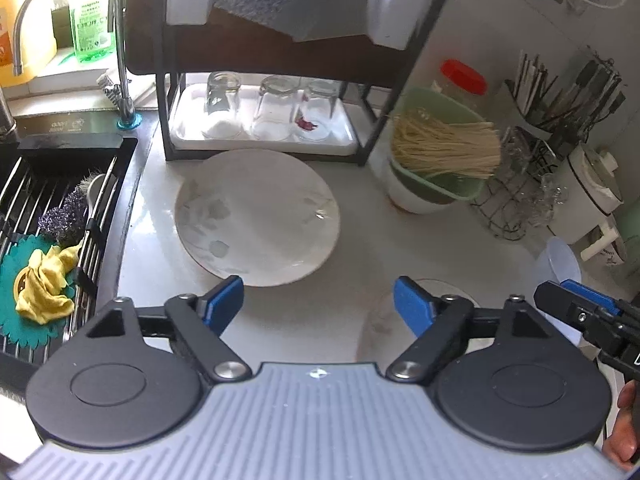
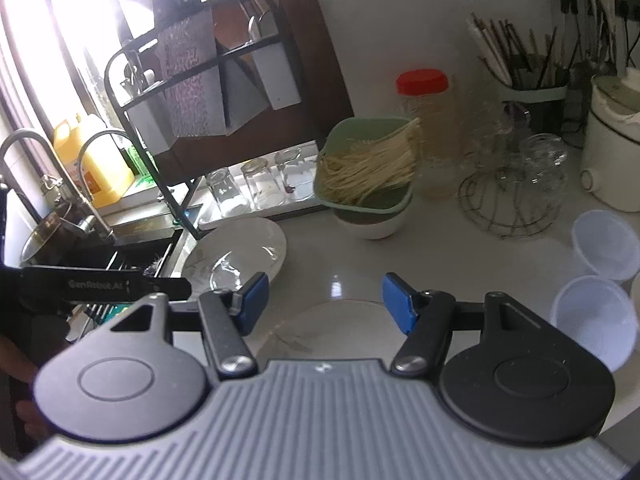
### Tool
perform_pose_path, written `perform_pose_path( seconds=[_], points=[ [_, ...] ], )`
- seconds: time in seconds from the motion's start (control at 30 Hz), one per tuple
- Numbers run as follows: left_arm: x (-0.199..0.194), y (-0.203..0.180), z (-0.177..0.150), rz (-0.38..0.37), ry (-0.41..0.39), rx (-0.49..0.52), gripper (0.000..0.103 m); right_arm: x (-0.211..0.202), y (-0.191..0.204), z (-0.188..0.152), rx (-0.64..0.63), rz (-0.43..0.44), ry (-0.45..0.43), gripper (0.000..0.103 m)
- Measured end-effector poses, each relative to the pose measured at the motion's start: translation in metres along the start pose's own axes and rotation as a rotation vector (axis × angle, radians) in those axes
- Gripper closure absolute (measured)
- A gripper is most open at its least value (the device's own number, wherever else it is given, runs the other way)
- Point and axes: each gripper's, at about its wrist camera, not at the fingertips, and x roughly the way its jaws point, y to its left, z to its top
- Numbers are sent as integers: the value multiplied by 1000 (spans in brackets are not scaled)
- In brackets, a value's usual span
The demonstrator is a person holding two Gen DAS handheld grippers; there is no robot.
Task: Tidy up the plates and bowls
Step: 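Move both grippers to the leaf-pattern plate beside the dish rack, then close both grippers on the rim of the second leaf-pattern plate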
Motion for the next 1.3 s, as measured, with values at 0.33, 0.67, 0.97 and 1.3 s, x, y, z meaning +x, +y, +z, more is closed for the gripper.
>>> perform_pose_path(
  seconds=[0.33,0.67,0.97,1.3],
  points=[
    [37,63,14,7,28,-42,14,61,35,13,-20,0,90,37],
    [77,102,35,-17,56,-123,16,128,46,23,26,-22,207,38],
    [114,127,55,-9,130,-116,18,180,47,29,87,-45,316,43],
    [152,150,82,-74,187,-100,40,225,49,35,135,-113,367,61]
  ],
)
